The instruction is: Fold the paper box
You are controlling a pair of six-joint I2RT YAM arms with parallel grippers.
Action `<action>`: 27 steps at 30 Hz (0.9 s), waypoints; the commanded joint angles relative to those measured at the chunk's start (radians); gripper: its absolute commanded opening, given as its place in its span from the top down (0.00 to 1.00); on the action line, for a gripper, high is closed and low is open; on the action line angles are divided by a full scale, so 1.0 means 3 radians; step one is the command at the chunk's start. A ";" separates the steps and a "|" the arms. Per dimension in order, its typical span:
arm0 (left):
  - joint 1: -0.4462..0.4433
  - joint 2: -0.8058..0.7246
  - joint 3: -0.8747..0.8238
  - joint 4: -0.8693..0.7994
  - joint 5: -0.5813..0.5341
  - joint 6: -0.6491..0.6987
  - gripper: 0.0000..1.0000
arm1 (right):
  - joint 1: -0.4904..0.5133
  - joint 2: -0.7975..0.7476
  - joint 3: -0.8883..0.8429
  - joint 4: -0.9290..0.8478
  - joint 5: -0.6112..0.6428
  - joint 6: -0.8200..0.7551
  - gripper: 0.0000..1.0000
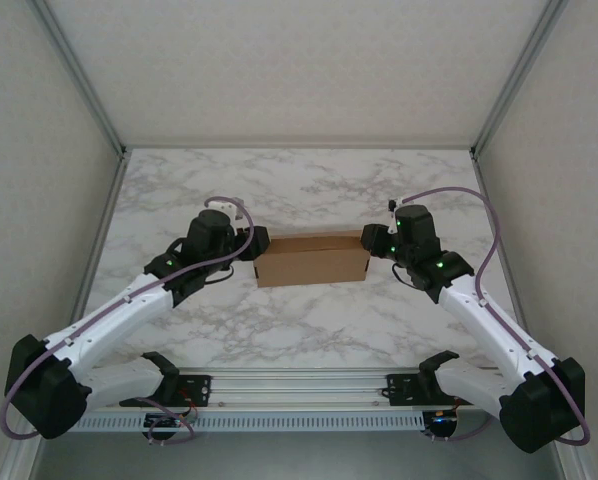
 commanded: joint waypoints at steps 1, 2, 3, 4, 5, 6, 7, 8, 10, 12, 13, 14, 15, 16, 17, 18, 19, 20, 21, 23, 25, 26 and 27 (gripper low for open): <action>0.0040 -0.0051 -0.0171 0.0182 0.0066 -0.0277 0.53 | -0.0015 0.0006 -0.0064 -0.0089 0.0044 0.0019 0.68; 0.0052 -0.0051 -0.0214 0.0204 0.0056 -0.0286 0.54 | -0.0018 0.0006 -0.0070 -0.0086 0.0042 0.0021 0.68; 0.0060 -0.0051 -0.0248 0.0213 0.0042 -0.0292 0.55 | -0.0015 0.0002 -0.0078 -0.0085 0.0047 0.0022 0.68; 0.0071 -0.0055 -0.0291 0.0232 0.0035 -0.0317 0.56 | -0.0017 0.0002 -0.0082 -0.0085 0.0047 0.0020 0.68; 0.0077 -0.0054 -0.0344 0.0261 0.0039 -0.0339 0.57 | -0.0017 0.0006 -0.0093 -0.0081 0.0050 0.0020 0.68; 0.0076 -0.0060 -0.0388 0.0289 0.0045 -0.0352 0.57 | -0.0019 0.0008 -0.0099 -0.0079 0.0052 0.0021 0.68; 0.0081 -0.0065 -0.0437 0.0318 0.0042 -0.0376 0.57 | -0.0019 0.0016 -0.0105 -0.0079 0.0048 0.0019 0.68; 0.0086 -0.0069 -0.0481 0.0338 0.0030 -0.0401 0.58 | -0.0018 0.0017 -0.0109 -0.0075 0.0046 0.0021 0.68; 0.0097 -0.0080 -0.0557 0.0384 0.0019 -0.0443 0.59 | -0.0018 0.0016 -0.0118 -0.0079 0.0037 0.0023 0.68; 0.0106 -0.0094 -0.0610 0.0417 0.0020 -0.0483 0.61 | -0.0018 0.0010 -0.0127 -0.0087 0.0031 0.0018 0.68; 0.0110 -0.0104 -0.0641 0.0433 0.0024 -0.0508 0.61 | -0.0019 0.0007 -0.0128 -0.0098 0.0033 0.0009 0.68; 0.0113 -0.0121 -0.0668 0.0449 0.0024 -0.0538 0.62 | -0.0017 -0.0001 -0.0137 -0.0106 0.0031 0.0003 0.67; 0.0112 -0.0136 -0.0698 0.0474 0.0024 -0.0563 0.62 | -0.0019 -0.0011 -0.0139 -0.0116 0.0031 -0.0002 0.67; 0.0117 -0.0152 -0.0729 0.0504 0.0027 -0.0594 0.62 | -0.0018 -0.0015 -0.0146 -0.0119 0.0032 -0.0012 0.66; 0.0117 -0.0164 -0.0766 0.0535 0.0024 -0.0625 0.62 | -0.0017 -0.0019 -0.0147 -0.0121 0.0031 -0.0018 0.65; 0.0117 -0.0173 -0.0790 0.0557 0.0024 -0.0647 0.63 | -0.0019 -0.0019 -0.0156 -0.0124 0.0036 -0.0020 0.65; 0.0117 -0.0174 -0.0823 0.0592 0.0029 -0.0669 0.63 | -0.0016 -0.0019 -0.0162 -0.0123 0.0031 -0.0023 0.65; 0.0118 -0.0180 -0.0848 0.0614 0.0026 -0.0682 0.63 | -0.0019 -0.0019 -0.0176 -0.0120 0.0030 -0.0021 0.64; 0.0118 -0.0189 -0.0868 0.0631 0.0020 -0.0692 0.63 | -0.0019 -0.0019 -0.0186 -0.0115 0.0025 -0.0014 0.64; 0.0118 -0.0203 -0.0926 0.0657 0.0000 -0.0719 0.64 | -0.0015 -0.0019 -0.0211 -0.0102 0.0011 0.0002 0.64; 0.0117 -0.0208 -0.0974 0.0674 -0.0011 -0.0737 0.64 | -0.0017 -0.0023 -0.0233 -0.0099 0.0008 0.0018 0.64; 0.0118 -0.0212 -0.0999 0.0689 -0.0006 -0.0758 0.64 | -0.0018 -0.0019 -0.0248 -0.0097 0.0010 0.0028 0.64; 0.0117 -0.0223 -0.1021 0.0704 -0.0001 -0.0774 0.65 | -0.0016 -0.0015 -0.0262 -0.0101 0.0011 0.0039 0.64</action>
